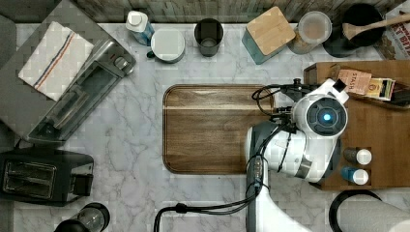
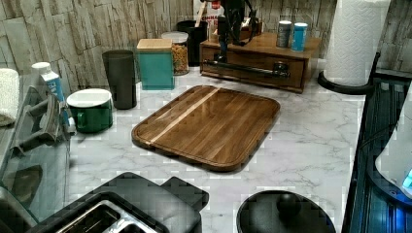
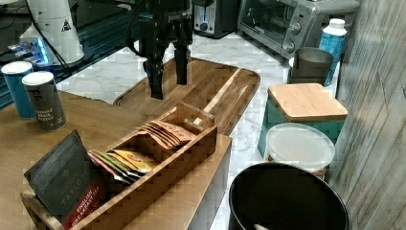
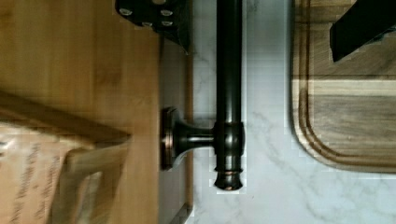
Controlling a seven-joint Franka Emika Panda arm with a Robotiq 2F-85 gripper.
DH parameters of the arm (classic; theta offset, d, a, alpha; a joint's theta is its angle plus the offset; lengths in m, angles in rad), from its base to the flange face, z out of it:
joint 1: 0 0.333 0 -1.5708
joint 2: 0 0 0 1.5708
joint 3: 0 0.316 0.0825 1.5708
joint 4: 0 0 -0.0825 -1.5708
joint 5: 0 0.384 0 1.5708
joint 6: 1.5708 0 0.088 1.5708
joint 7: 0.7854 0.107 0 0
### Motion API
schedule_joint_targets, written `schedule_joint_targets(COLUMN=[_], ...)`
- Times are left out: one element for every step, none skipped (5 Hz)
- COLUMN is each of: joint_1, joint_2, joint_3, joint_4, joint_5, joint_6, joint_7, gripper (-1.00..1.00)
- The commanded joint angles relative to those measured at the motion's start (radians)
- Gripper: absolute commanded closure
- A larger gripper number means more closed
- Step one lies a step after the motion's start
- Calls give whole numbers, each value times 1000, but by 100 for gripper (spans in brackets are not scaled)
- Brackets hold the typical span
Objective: Open the drawer.
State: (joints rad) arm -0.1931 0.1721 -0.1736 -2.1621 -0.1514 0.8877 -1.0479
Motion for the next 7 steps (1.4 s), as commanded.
schedule_joint_targets(joint_1=[20, 17, 8, 5, 10, 37, 29], joint_2=[75, 115, 145, 147, 159, 123, 85], joint_3=[-25, -21, -11, -31, -26, -32, 4], joint_4=[-38, 3, -9, -19, -19, -20, -24], joint_5=[-105, -81, -40, -77, -66, -61, -10], joint_6=[91, 52, 110, 129, 130, 43, -22], joint_7=[63, 40, 62, 73, 84, 122, 108], gripper=[-100, -100, -100, -100, -100, -100, -100])
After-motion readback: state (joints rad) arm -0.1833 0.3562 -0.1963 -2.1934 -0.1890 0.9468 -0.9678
